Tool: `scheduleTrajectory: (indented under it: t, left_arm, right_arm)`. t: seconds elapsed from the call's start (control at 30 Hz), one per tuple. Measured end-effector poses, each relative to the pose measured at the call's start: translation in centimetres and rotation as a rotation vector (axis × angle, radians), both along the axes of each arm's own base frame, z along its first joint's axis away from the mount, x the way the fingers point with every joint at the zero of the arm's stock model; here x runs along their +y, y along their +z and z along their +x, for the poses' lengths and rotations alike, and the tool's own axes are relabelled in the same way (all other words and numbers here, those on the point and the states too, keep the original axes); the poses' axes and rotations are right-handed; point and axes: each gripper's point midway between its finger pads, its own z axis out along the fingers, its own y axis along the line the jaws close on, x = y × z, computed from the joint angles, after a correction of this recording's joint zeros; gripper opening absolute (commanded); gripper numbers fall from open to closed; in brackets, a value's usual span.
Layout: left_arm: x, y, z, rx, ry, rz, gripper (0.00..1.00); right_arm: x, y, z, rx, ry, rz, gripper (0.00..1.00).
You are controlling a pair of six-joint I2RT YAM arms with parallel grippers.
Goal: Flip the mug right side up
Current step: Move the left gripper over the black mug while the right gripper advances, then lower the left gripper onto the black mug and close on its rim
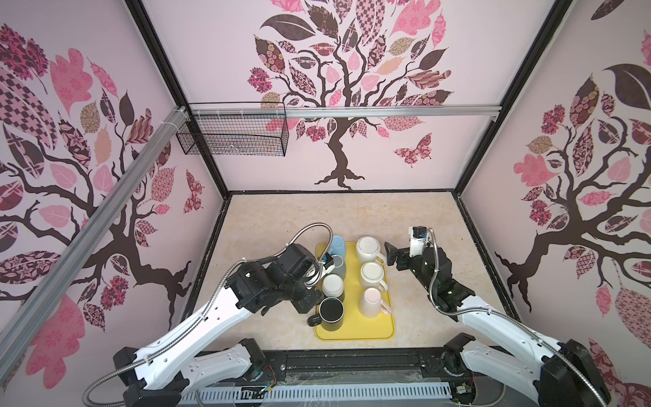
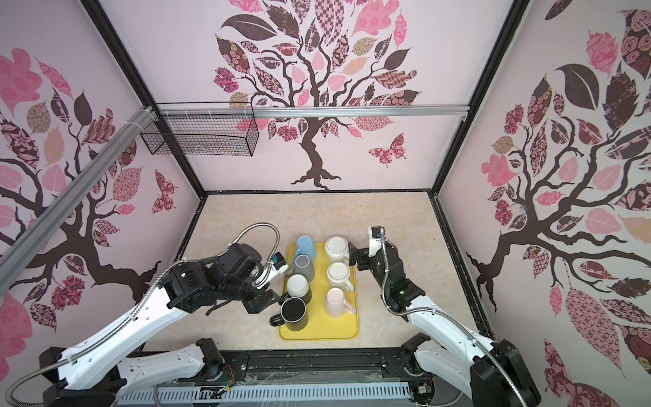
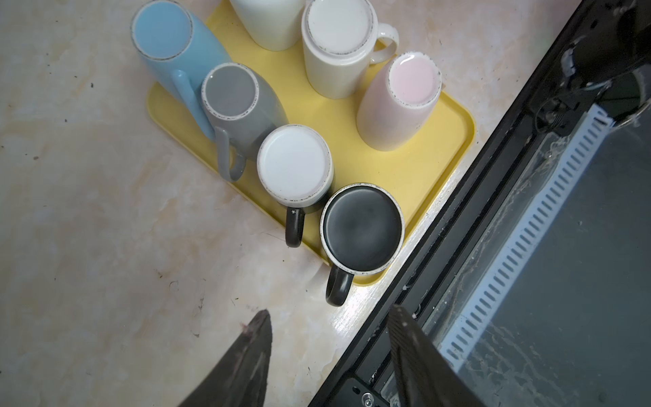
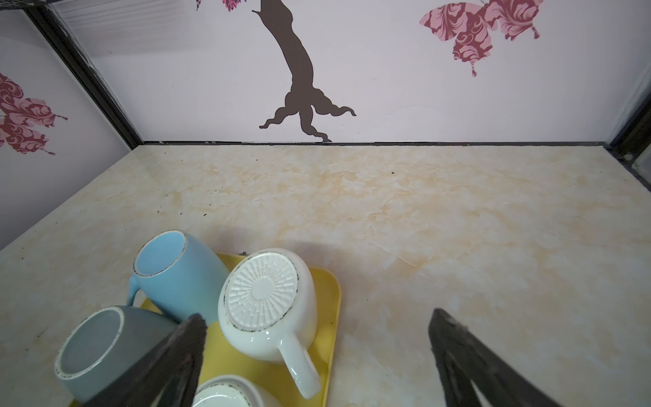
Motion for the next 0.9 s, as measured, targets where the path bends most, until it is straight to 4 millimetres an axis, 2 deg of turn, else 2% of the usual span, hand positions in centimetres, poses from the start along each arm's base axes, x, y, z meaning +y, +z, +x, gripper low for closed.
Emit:
scheduleTrajectory:
  t: [0.17, 0.27, 0.4, 0.53, 0.7, 0.77, 0.9]
  left_arm:
    - [0.7, -1.7, 1.5, -0.059, 0.047, 0.029, 0.57]
    - [0.7, -2.4, 2.8, -0.119, 0.055, 0.036, 0.51]
    - [1.2, -4.4, 2.8, -0.158, -0.003, 0.086, 0.53]
    - [2.0, -4.2, 2.0, -0.199, -0.074, 0.097, 0.55]
    - [3.5, -3.5, -0.2, -0.260, -0.196, 0.085, 0.54]
    - [3.8, -4.0, -1.1, -0.257, -0.241, 0.081, 0.52]
    - [3.9, -6.2, -3.0, -0.209, -0.316, 0.077, 0.51]
  right_arm:
    - [0.0, 0.3, 0.1, -0.017, -0.003, 0.005, 1.00]
    - [0.0, 0.4, 0.1, -0.024, -0.003, 0.008, 1.00]
    - [-0.1, 0.2, 0.0, -0.024, -0.003, 0.008, 1.00]
    - [-0.2, 0.0, 0.0, -0.023, -0.007, 0.002, 1.00]
    - [-0.2, 0.0, 0.0, -0.023, -0.011, 0.001, 1.00]
    - [-0.3, 0.0, 0.0, -0.023, -0.014, 0.000, 1.00]
    - [-0.3, -0.1, 0.1, -0.023, -0.020, -0.002, 1.00]
